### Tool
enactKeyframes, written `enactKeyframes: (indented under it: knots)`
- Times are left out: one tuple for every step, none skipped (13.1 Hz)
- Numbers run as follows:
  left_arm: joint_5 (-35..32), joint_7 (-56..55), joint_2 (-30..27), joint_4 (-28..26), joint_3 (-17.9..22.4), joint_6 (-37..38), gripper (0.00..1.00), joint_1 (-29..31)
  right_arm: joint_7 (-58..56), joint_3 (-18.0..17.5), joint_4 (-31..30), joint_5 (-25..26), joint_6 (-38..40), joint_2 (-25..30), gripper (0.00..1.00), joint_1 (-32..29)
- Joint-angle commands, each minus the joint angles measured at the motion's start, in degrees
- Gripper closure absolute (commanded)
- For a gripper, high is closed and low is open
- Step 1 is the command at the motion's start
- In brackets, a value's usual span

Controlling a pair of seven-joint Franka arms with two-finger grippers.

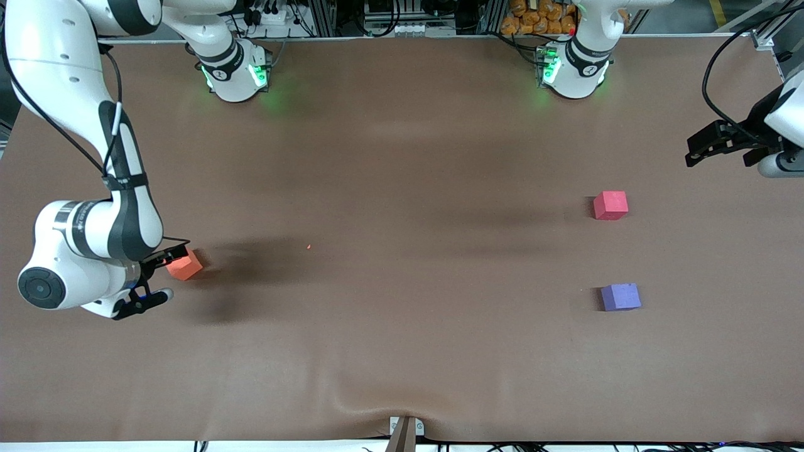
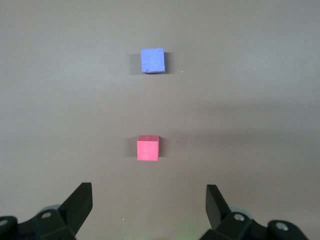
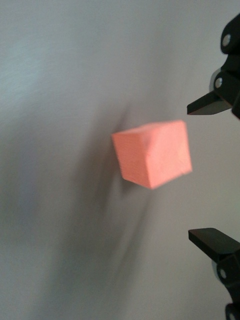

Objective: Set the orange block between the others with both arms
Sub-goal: 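Reach the right gripper down to the orange cube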

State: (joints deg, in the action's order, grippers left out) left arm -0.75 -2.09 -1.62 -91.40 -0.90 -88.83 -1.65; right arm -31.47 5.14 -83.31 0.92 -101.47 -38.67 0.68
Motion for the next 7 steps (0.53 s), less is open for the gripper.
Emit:
enactKeyframes:
  knots:
    - [0.31, 0.68, 0.2, 0.52, 0.02, 1.03, 0.0, 0.25, -10.96, -0.56, -0.53, 1.01, -3.89, -0.26, 0.0, -1.55]
    - [0.4, 0.51, 0.47, 0.61, 0.02, 0.59, 0.0, 0.16, -10.81, -0.48, -0.88, 0.93, -4.52, -0.79, 0.0, -1.56]
    - [0.4, 0.07, 1.17, 0.69, 0.02, 0.15, 0.0, -0.02, -10.54, -0.56, -0.97, 0.92, -4.53, -1.06, 0.0, -1.56]
    - [0.32, 0.07, 1.44, 0.61, 0.02, 0.06, 0.0, -0.02, -10.54, -0.56, -0.98, 0.84, -4.53, -1.49, 0.0, -1.56]
    - [0.31, 0.07, 1.53, 0.52, 0.02, 0.06, 0.0, 0.07, -10.54, -0.56, -0.98, 0.75, -4.53, -1.76, 0.0, -1.64]
    - [0.31, 0.07, 1.53, 0.52, 0.02, 0.06, 0.0, 0.07, -10.54, -0.56, -0.98, 0.75, -4.61, -2.2, 0.0, -1.56]
    - [0.31, 0.07, 1.53, 0.52, 0.02, 0.06, 0.0, -0.02, -10.54, -0.56, -0.98, 0.66, -4.87, -2.72, 0.0, -1.38]
